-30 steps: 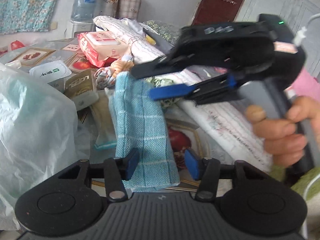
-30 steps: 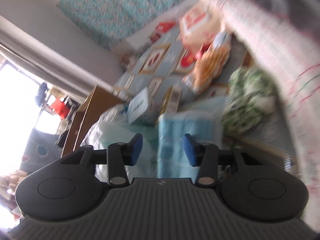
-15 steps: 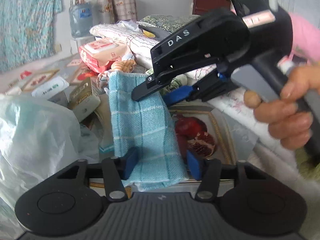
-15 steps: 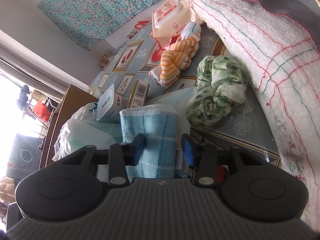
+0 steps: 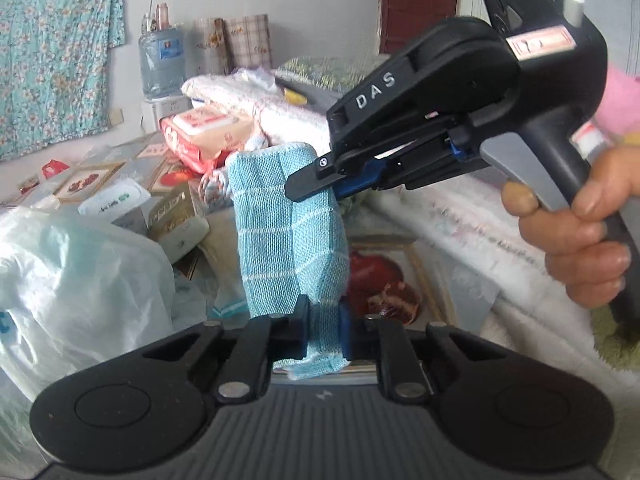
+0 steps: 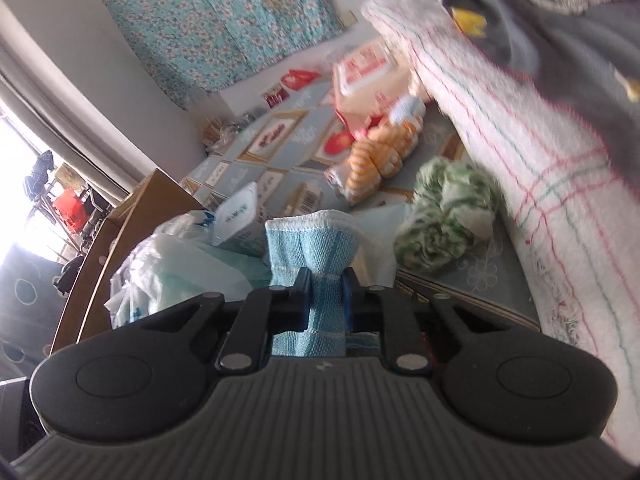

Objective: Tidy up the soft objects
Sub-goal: 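Carry the towel into the cardboard box with the right tool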

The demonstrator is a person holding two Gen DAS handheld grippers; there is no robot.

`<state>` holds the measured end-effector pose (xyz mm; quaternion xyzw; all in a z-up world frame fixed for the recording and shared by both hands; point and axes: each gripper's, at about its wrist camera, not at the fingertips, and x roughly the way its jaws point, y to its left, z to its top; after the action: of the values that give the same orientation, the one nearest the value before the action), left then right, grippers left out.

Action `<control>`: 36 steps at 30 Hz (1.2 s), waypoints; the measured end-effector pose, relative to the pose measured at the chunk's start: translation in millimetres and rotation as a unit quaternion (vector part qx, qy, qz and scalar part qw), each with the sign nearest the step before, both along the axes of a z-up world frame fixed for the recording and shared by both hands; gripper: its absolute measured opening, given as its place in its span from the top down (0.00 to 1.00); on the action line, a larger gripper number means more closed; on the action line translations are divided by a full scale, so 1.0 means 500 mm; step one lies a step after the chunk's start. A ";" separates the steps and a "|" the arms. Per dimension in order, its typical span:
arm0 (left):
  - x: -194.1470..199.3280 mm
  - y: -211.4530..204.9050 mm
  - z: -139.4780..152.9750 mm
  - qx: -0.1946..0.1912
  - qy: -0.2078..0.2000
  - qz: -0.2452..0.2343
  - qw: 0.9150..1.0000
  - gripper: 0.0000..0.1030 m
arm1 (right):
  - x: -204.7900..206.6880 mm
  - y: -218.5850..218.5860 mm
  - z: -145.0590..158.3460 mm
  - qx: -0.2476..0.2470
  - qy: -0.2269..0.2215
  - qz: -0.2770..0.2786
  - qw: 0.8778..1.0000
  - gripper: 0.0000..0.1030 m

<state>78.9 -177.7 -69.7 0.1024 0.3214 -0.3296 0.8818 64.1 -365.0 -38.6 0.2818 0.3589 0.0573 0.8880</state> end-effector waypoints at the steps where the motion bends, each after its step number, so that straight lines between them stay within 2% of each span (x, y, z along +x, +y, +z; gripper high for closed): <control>1: -0.002 0.004 0.009 -0.008 -0.002 0.000 1.000 0.86 | -0.006 0.005 0.012 -0.006 -0.007 0.000 1.000 0.87; 8: -0.018 0.071 0.083 -0.070 -0.026 0.027 0.997 0.86 | -0.033 0.056 0.124 -0.038 -0.066 0.022 0.997 0.87; 13: -0.032 0.156 0.153 -0.106 -0.065 0.078 0.989 0.85 | -0.007 0.142 0.221 -0.053 -0.121 0.081 0.988 0.87; 17: -0.047 0.247 0.204 -0.103 -0.103 0.144 0.979 0.85 | 0.052 0.254 0.286 -0.042 -0.157 0.162 0.973 0.87; 21: -0.048 0.338 0.243 -0.073 -0.125 0.215 0.966 0.85 | 0.133 0.404 0.335 -0.018 -0.171 0.256 0.951 0.87; 25: -0.013 0.439 0.257 -0.035 -0.107 0.280 0.953 0.85 | 0.240 0.560 0.349 0.014 -0.137 0.321 0.937 0.87; 28: 0.046 0.510 0.247 -0.001 -0.059 0.316 0.947 0.85 | 0.336 0.667 0.324 0.018 -0.087 0.346 0.934 0.87; 30: 0.096 0.550 0.231 0.022 -0.017 0.327 0.945 0.85 | 0.403 0.731 0.291 0.013 -0.041 0.354 0.934 0.87; 33: 0.182 0.587 0.188 0.064 0.048 0.341 0.937 0.85 | 0.495 0.806 0.227 0.001 0.031 0.354 0.935 0.87; 36: 0.255 0.610 0.139 0.086 0.107 0.348 0.927 0.85 | 0.555 0.852 0.156 -0.004 0.094 0.349 0.932 0.87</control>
<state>206.5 127.3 -0.1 0.0232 0.4567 0.0177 0.8892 341.4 60.7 39.1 0.1394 0.5165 0.3354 0.7755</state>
